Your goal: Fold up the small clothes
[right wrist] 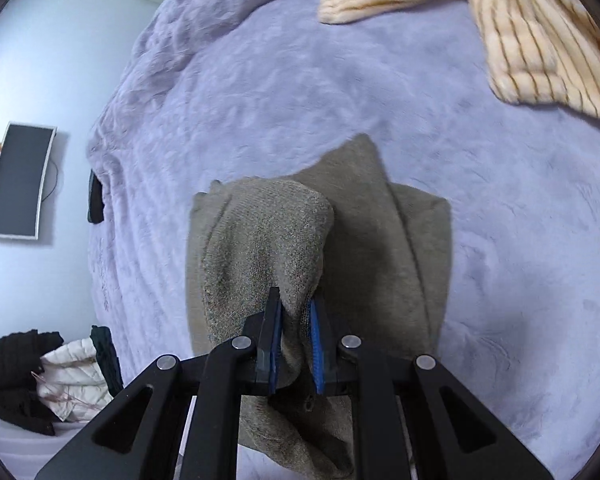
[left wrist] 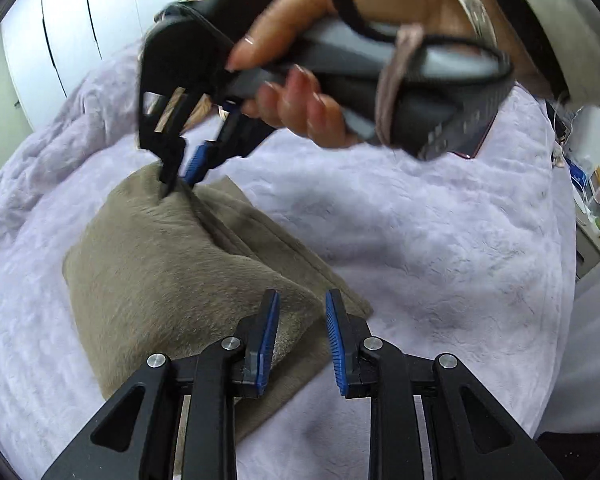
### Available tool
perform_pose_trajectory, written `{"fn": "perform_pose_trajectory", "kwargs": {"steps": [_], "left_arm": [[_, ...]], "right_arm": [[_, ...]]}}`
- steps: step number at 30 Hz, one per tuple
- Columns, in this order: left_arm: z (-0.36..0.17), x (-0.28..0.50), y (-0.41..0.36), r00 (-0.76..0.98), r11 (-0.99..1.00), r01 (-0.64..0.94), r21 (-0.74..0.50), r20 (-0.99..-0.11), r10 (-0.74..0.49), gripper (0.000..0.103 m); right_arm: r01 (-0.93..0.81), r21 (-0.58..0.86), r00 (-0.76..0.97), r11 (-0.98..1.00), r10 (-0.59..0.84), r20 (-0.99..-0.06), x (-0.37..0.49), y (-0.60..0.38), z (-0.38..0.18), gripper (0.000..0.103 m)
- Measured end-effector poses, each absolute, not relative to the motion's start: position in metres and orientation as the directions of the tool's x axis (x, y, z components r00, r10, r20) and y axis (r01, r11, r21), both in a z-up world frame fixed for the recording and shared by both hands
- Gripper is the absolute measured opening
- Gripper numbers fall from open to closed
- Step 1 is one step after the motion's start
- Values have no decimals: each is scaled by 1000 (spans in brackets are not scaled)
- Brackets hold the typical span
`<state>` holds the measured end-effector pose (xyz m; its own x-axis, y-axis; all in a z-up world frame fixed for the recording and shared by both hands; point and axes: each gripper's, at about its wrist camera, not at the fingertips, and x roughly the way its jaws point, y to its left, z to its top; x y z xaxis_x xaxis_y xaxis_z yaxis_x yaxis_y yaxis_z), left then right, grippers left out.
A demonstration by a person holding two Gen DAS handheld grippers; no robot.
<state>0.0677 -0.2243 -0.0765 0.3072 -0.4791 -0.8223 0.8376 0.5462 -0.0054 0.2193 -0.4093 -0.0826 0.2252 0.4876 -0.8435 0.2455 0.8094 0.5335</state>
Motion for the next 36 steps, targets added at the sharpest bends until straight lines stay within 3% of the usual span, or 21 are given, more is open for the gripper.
{"fn": "perform_pose_trajectory", "kwargs": {"steps": [6,12,17,21,23,24,25,27,32,36], "left_arm": [[-90,70,-211,292,634,773,-14,-880,-376,26],[-80,84,-180,347,736,676,-16,-875,-338,26],[-69,122,-144,395,856,513,-71,-865,-309,27],[-88,157,-126,338,906,404,-122,-901,-272,27],[-95,170,-116,320,921,360,-148,-908,-271,27],[-96,175,-111,315,926,338,-167,-907,-278,27],[-97,178,-106,311,930,320,-182,-907,-284,27],[-100,187,-96,299,934,287,-214,-906,-299,27],[-119,212,-90,232,931,255,-261,-918,-321,27],[-123,210,-100,233,928,292,-229,-925,-302,27]], "right_arm": [[311,524,223,793,475,-852,208,-432,-130,14],[240,490,240,838,438,-867,213,-423,-106,14],[183,361,236,915,315,-919,217,-426,-88,13],[205,494,264,845,438,-859,196,-443,-83,15],[175,518,261,837,468,-844,175,-442,-76,23],[161,522,260,838,474,-841,166,-441,-72,35],[147,533,261,833,488,-833,154,-439,-70,55],[150,568,262,810,521,-812,131,-438,-72,67],[200,623,216,756,586,-781,89,-432,-102,64],[214,646,198,733,615,-763,94,-417,-120,22]]}}
